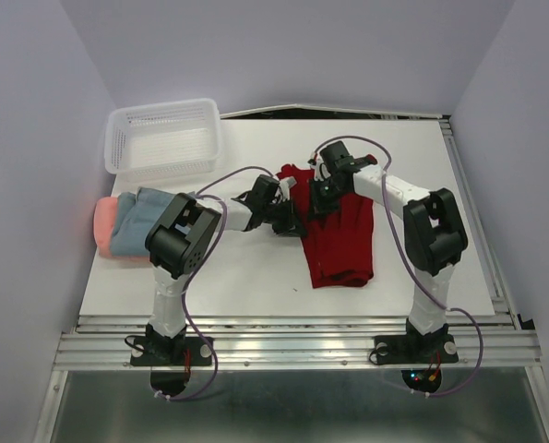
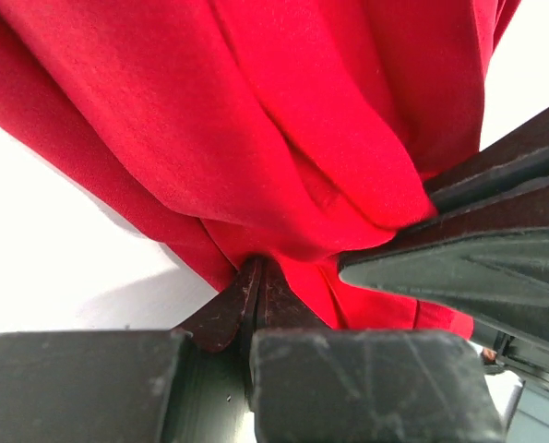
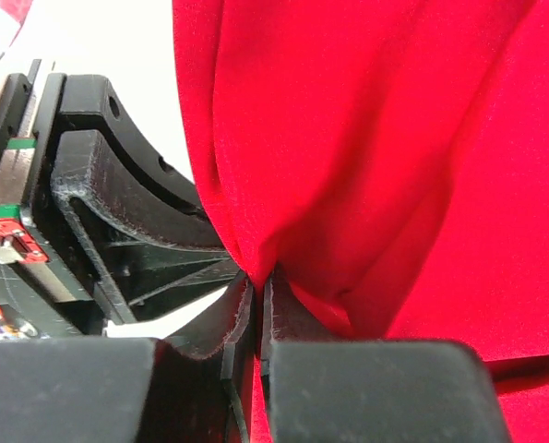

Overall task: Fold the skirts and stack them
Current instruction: Fold the skirt

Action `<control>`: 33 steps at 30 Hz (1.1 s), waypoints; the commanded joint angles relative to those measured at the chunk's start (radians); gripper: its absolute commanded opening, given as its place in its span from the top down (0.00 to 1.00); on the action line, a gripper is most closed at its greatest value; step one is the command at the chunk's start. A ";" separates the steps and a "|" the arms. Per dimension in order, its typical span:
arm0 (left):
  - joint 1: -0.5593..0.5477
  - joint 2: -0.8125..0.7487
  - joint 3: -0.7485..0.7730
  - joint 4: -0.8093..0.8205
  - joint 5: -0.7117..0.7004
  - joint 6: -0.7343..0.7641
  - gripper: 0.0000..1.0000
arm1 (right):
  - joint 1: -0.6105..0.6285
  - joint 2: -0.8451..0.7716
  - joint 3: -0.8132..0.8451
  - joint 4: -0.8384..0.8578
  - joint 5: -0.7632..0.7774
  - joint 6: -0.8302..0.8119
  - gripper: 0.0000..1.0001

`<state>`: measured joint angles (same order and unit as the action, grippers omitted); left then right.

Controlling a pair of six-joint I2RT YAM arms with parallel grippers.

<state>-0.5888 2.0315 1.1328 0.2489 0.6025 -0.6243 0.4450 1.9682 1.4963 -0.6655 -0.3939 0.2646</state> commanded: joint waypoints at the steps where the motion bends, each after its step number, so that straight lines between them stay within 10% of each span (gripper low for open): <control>1: 0.020 -0.062 -0.022 -0.042 -0.086 0.058 1.00 | 0.000 0.026 0.059 0.069 -0.065 0.041 0.99; 4: 0.041 -0.105 -0.044 -0.039 -0.093 0.081 0.95 | -0.011 0.075 0.024 0.096 -0.089 0.038 0.99; 11: 0.127 -0.393 -0.143 -0.128 -0.099 0.274 0.48 | -0.052 0.159 -0.088 0.222 -0.213 0.070 0.91; 17: 0.100 -0.577 -0.166 -0.190 -0.093 0.536 0.48 | -0.061 0.115 0.013 0.224 -0.365 0.082 0.44; 22: -0.142 -0.718 -0.174 -0.286 -0.326 0.925 0.40 | -0.080 0.003 0.067 0.163 -0.450 0.023 0.19; 28: -0.451 -0.772 -0.268 -0.257 -0.604 1.193 0.28 | -0.156 -0.103 0.016 -0.046 -0.467 -0.226 0.20; 33: -0.660 -0.639 -0.239 -0.218 -0.799 1.281 0.27 | -0.226 -0.097 -0.102 -0.199 -0.464 -0.474 0.43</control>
<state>-1.1671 1.3205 0.8791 -0.0097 0.0063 0.5087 0.2558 1.8565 1.4796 -0.6853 -0.8429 0.0185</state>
